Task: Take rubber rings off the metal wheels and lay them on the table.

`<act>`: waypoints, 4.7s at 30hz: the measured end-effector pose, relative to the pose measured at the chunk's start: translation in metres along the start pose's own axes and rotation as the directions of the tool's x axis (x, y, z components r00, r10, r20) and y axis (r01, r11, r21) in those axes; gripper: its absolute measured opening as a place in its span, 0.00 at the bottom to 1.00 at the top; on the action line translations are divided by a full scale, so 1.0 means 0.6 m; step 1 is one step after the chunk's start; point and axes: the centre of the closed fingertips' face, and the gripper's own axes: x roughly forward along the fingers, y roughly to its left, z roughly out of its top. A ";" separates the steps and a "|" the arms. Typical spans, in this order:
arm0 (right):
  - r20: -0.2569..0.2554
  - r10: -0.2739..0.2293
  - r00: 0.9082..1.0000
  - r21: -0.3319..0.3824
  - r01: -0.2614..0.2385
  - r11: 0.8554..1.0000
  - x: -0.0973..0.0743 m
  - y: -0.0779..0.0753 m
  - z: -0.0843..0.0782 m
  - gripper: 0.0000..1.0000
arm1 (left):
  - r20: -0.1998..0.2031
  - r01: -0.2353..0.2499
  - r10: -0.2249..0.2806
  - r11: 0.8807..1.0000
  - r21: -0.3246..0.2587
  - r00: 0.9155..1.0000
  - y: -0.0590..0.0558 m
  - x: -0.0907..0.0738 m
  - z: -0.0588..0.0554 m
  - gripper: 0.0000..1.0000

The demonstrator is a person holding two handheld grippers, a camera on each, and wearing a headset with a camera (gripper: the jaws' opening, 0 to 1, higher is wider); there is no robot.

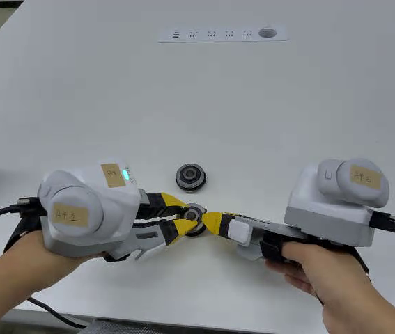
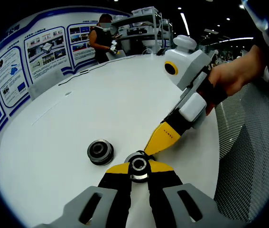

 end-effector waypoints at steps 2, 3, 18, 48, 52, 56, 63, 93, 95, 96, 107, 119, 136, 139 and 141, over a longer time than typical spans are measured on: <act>0.000 -0.005 1.000 -0.034 0.005 0.999 0.000 0.001 0.000 0.01 | -0.001 -0.001 0.001 1.000 0.001 1.000 0.000 0.000 0.000 0.12; -0.001 -0.008 1.000 -0.056 0.008 0.998 0.001 0.002 0.000 0.01 | -0.001 -0.002 0.002 1.000 0.001 1.000 0.000 0.000 0.000 0.12; -0.016 -0.029 0.999 -0.169 0.026 0.985 0.005 0.006 0.001 0.01 | -0.002 -0.003 0.003 1.000 0.000 1.000 0.000 0.000 0.000 0.12; -0.023 -0.005 1.000 -0.237 0.000 0.972 0.005 0.018 0.002 0.01 | -0.006 -0.002 0.002 1.000 0.007 1.000 0.000 0.000 0.001 0.12; -0.023 0.000 1.000 -0.238 -0.006 0.971 0.006 0.021 0.003 0.01 | -0.007 -0.003 0.003 1.000 0.007 1.000 0.000 0.000 0.000 0.12; -0.024 0.009 1.000 -0.242 -0.015 0.970 0.006 0.024 0.003 0.01 | -0.007 -0.003 0.003 1.000 0.006 1.000 0.000 0.000 0.000 0.12; -0.026 0.035 0.999 -0.234 -0.040 0.971 0.006 0.038 0.004 0.01 | -0.008 -0.005 0.005 1.000 0.006 1.000 0.000 -0.001 0.001 0.12; -0.010 0.045 0.999 -0.110 -0.046 0.993 0.003 0.035 0.004 0.02 | -0.020 -0.031 0.032 0.998 0.051 0.999 -0.001 -0.019 0.007 0.17; -0.014 0.058 0.998 -0.097 -0.059 0.994 0.005 0.040 0.002 0.02 | -0.022 -0.029 0.030 0.998 0.049 0.999 -0.001 -0.025 0.005 0.17; -0.013 0.059 0.998 -0.097 -0.060 0.993 0.006 0.042 0.003 0.02 | -0.024 -0.027 0.028 0.998 0.057 0.999 -0.002 -0.029 0.003 0.18; 0.062 0.118 0.991 -0.009 -0.118 0.993 -0.011 0.063 0.032 0.02 | 0.015 -0.088 0.087 0.996 0.019 0.996 0.024 -0.051 0.013 0.21; 0.170 -0.005 0.985 0.140 -0.019 0.990 -0.058 -0.018 0.058 0.02 | 0.019 -0.075 0.074 0.997 0.034 0.997 0.023 -0.029 0.021 0.20; 0.142 -0.181 0.973 0.218 0.148 0.965 -0.086 -0.094 0.034 0.02 | 0.000 -0.042 0.042 0.999 0.033 0.999 0.009 -0.014 0.014 0.20; 0.144 -0.196 0.970 0.210 0.164 0.964 -0.090 -0.099 0.034 0.02 | 0.001 -0.041 0.041 0.999 0.034 0.999 0.008 -0.013 0.015 0.20; 0.141 -0.211 0.967 0.189 0.183 0.965 -0.093 -0.103 0.034 0.02 | 0.002 -0.041 0.041 0.999 0.035 0.999 0.007 -0.013 0.016 0.20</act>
